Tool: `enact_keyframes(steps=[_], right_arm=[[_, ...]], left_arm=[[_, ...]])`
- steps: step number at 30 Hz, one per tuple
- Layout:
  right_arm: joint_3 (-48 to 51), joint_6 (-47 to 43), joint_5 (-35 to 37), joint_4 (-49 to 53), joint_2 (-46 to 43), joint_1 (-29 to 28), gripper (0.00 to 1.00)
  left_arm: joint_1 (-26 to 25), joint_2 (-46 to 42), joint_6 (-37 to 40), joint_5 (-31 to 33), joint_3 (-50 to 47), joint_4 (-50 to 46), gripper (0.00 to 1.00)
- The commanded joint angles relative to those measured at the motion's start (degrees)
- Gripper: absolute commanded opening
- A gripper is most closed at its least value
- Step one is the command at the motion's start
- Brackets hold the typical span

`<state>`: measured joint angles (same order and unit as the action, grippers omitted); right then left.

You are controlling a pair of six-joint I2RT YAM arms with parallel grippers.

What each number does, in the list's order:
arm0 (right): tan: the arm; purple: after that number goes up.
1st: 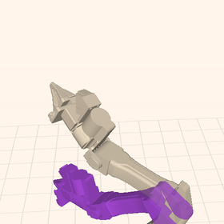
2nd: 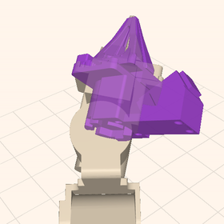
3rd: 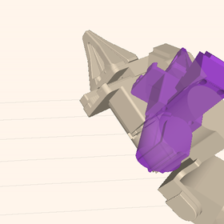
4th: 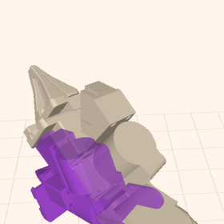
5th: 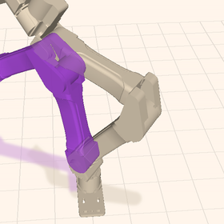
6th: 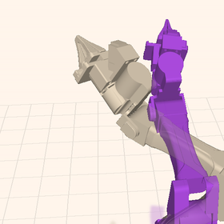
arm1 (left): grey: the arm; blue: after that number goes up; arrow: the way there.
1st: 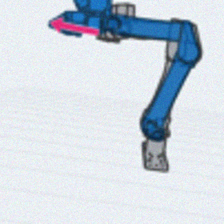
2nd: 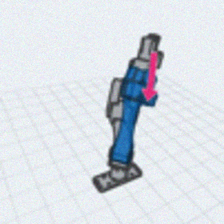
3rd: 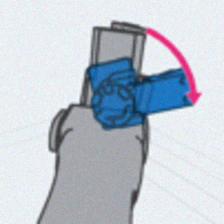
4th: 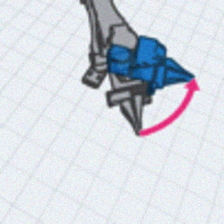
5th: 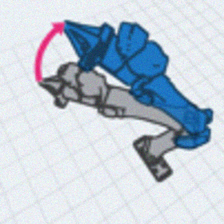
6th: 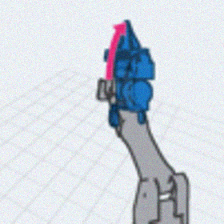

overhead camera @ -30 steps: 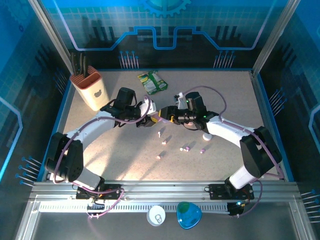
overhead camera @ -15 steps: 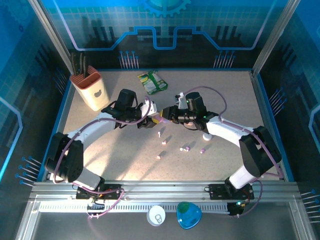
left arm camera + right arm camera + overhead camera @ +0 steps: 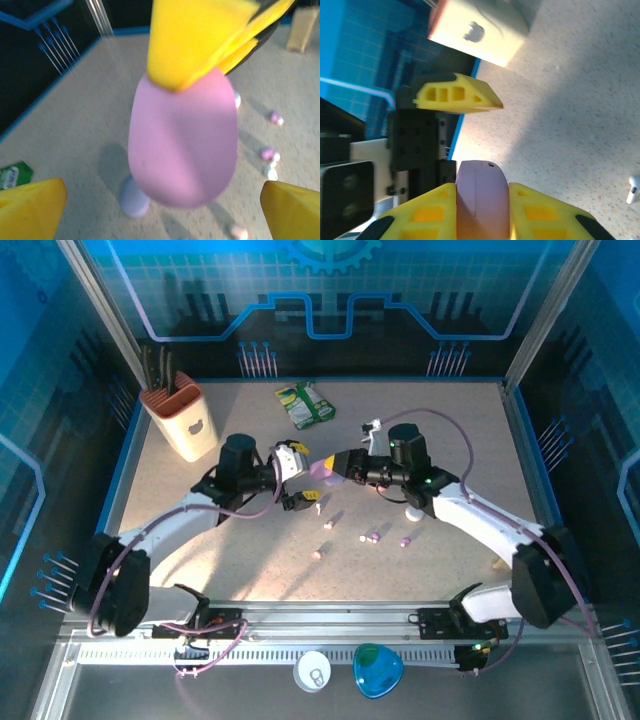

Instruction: Insert the wireless bluetooth earbuds into the charging case

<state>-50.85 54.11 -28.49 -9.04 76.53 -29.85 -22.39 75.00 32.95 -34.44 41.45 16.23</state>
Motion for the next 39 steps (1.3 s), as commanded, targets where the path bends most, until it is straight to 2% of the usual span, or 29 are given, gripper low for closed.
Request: enact_keyframes(steps=[1, 8, 17, 21, 23, 31, 39], right_arm=[[3.09, 2.09, 0.17, -0.28, -4.50, 1.58, 0.22], [5.30, 7.11, -4.36, -6.03, -11.72, 2.54, 0.20], [12.18, 23.57, -7.28, -23.48, -15.88, 4.09, 0.16], [14.30, 28.41, -5.96, -26.84, -17.39, 4.09, 0.15], [15.17, 30.07, -4.98, -27.01, -18.41, 4.14, 0.15], [16.70, 34.30, -1.99, -26.99, -19.93, 3.81, 0.12], [18.28, 37.08, 1.04, -28.85, -19.24, 3.06, 0.10]], left_arm=[[-0.55, -2.38, -9.50, -0.72, -4.61, 18.75, 0.99], [-1.57, 2.29, -28.17, -1.18, -10.11, 44.76, 0.99], [-6.11, 7.09, -31.71, 0.67, -10.88, 56.24, 0.99], [-7.28, 9.59, -33.25, -0.71, -10.00, 61.02, 0.99], [-7.65, 11.04, -34.10, -1.03, -9.80, 63.94, 0.94], [-9.21, 13.55, -35.54, -2.09, -6.88, 64.02, 0.82], [-9.90, 14.90, -38.29, -2.55, -4.19, 64.08, 0.74]])
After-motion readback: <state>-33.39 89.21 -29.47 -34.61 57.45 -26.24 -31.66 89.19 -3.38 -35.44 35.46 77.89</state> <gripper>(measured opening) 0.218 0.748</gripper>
